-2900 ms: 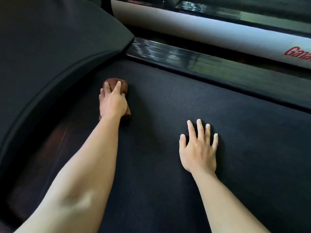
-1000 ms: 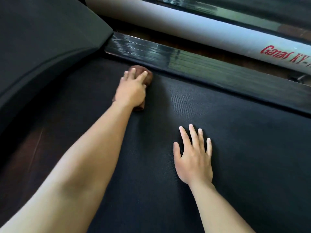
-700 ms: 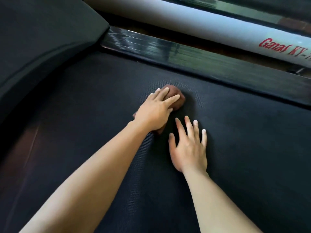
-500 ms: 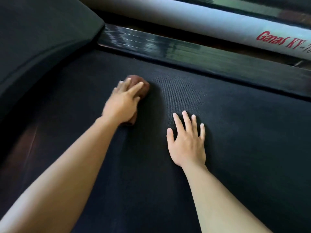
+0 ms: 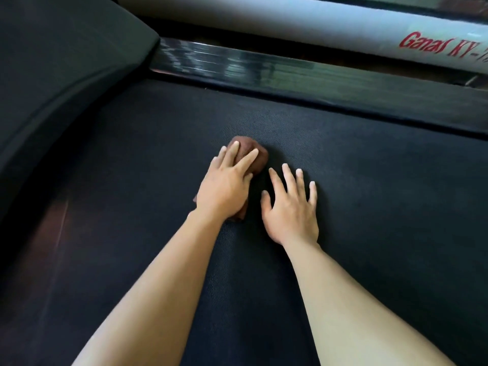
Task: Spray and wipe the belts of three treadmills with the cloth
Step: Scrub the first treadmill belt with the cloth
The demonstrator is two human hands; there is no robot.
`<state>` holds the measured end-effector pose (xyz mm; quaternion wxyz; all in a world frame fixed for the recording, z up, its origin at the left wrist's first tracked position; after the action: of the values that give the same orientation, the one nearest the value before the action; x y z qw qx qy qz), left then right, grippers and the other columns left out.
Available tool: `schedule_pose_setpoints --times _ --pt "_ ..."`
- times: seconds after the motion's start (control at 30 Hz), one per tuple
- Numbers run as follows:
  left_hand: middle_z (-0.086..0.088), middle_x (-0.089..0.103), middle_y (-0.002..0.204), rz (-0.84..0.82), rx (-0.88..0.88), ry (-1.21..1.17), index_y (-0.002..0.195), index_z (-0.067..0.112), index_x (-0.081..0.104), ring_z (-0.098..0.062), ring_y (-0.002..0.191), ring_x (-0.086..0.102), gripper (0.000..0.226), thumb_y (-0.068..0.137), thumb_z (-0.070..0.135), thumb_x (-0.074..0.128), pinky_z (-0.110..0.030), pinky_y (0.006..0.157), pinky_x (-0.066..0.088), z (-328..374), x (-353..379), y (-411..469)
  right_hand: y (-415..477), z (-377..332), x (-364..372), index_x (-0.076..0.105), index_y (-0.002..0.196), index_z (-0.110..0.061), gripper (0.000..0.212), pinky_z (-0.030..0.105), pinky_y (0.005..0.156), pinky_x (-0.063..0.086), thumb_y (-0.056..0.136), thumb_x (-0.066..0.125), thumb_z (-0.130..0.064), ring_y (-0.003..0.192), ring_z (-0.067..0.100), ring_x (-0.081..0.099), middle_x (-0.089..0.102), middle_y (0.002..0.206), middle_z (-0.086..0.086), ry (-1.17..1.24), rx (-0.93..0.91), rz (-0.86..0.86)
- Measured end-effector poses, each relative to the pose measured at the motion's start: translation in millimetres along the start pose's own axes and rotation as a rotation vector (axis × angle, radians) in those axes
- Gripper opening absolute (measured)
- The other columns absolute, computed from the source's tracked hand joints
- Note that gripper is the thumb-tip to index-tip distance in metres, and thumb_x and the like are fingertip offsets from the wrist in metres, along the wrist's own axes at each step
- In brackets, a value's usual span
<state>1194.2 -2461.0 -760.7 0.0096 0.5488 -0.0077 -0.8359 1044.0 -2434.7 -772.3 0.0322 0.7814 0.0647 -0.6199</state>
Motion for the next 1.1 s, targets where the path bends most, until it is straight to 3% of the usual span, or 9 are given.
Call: schedule_pose_setpoints --times 0.2,0.33,0.63,0.8,0.93,1.1 --pt "-0.006 0.009 0.167 0.046 -0.234 -0.023 0.155 0.037 0.027 -0.032 0.153 0.006 0.054 0.104 0.030 0.044 -0.041 0.124 0.014 -46.5 -22.0 -21.5 -2.1 9.3 -3.5 0.033 0.152 -0.023 0.055 0.048 0.123 0.003 0.101 0.041 -0.040 0.152 0.024 0.008 0.019 0.164 -0.001 0.131 -0.030 -0.032" --pt "-0.008 0.005 0.167 0.020 -0.284 -0.021 0.156 0.036 0.024 -0.034 0.153 0.002 0.053 0.105 0.031 0.039 -0.042 0.123 0.013 -34.5 -20.9 -4.0 -15.6 35.7 -16.1 0.034 0.152 -0.019 0.056 0.046 0.123 0.005 0.101 0.043 -0.039 0.152 0.026 0.010 0.022 0.163 0.002 0.176 -0.015 -0.039" --pt "-0.014 0.003 0.167 -0.094 -0.028 0.017 0.157 0.032 0.023 -0.039 0.152 0.003 0.054 0.105 0.030 0.037 -0.044 0.124 0.011 105.5 38.1 19.8 -56.9 180.0 -53.1 0.025 0.156 -0.022 0.060 0.053 0.121 0.005 0.101 0.033 -0.046 0.152 0.030 0.008 0.017 0.165 0.005 -0.040 0.327 0.001" --pt "-0.013 0.006 0.167 -0.133 0.147 0.000 0.156 0.031 0.025 -0.038 0.152 0.004 0.054 0.105 0.030 0.040 -0.044 0.123 0.011 168.1 68.0 -11.2 -72.7 206.3 -47.6 0.014 0.157 -0.032 0.060 0.053 0.121 0.003 0.101 0.023 -0.052 0.152 0.027 0.001 0.006 0.166 -0.004 -0.092 0.333 -0.020" --pt "-0.010 0.016 0.166 -0.129 0.223 0.007 0.154 0.032 0.032 -0.037 0.151 0.012 0.053 0.103 0.032 0.046 -0.047 0.123 0.016 158.4 68.7 -47.8 -71.6 205.5 -47.2 0.018 0.156 -0.033 0.060 0.053 0.121 0.006 0.100 0.026 -0.052 0.152 0.027 0.005 0.011 0.166 -0.004 -0.087 0.331 0.031" --pt "-0.008 0.013 0.167 -0.059 0.026 -0.010 0.154 0.035 0.031 -0.036 0.152 0.010 0.055 0.102 0.031 0.048 -0.045 0.123 0.014 91.4 41.5 -53.4 -71.1 207.3 -44.5 0.021 0.155 -0.032 0.060 0.054 0.121 0.008 0.099 0.028 -0.053 0.152 0.027 0.009 0.014 0.165 -0.004 -0.094 0.328 0.064"
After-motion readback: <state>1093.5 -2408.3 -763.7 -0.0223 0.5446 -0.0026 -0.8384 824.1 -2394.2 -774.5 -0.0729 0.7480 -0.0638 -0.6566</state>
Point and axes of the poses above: each hand's wrist, its own y-axis towards the middle knuckle, its own x-axis out of the palm, z = x × y, the point moved 4 cm from there along y, towards the middle knuckle
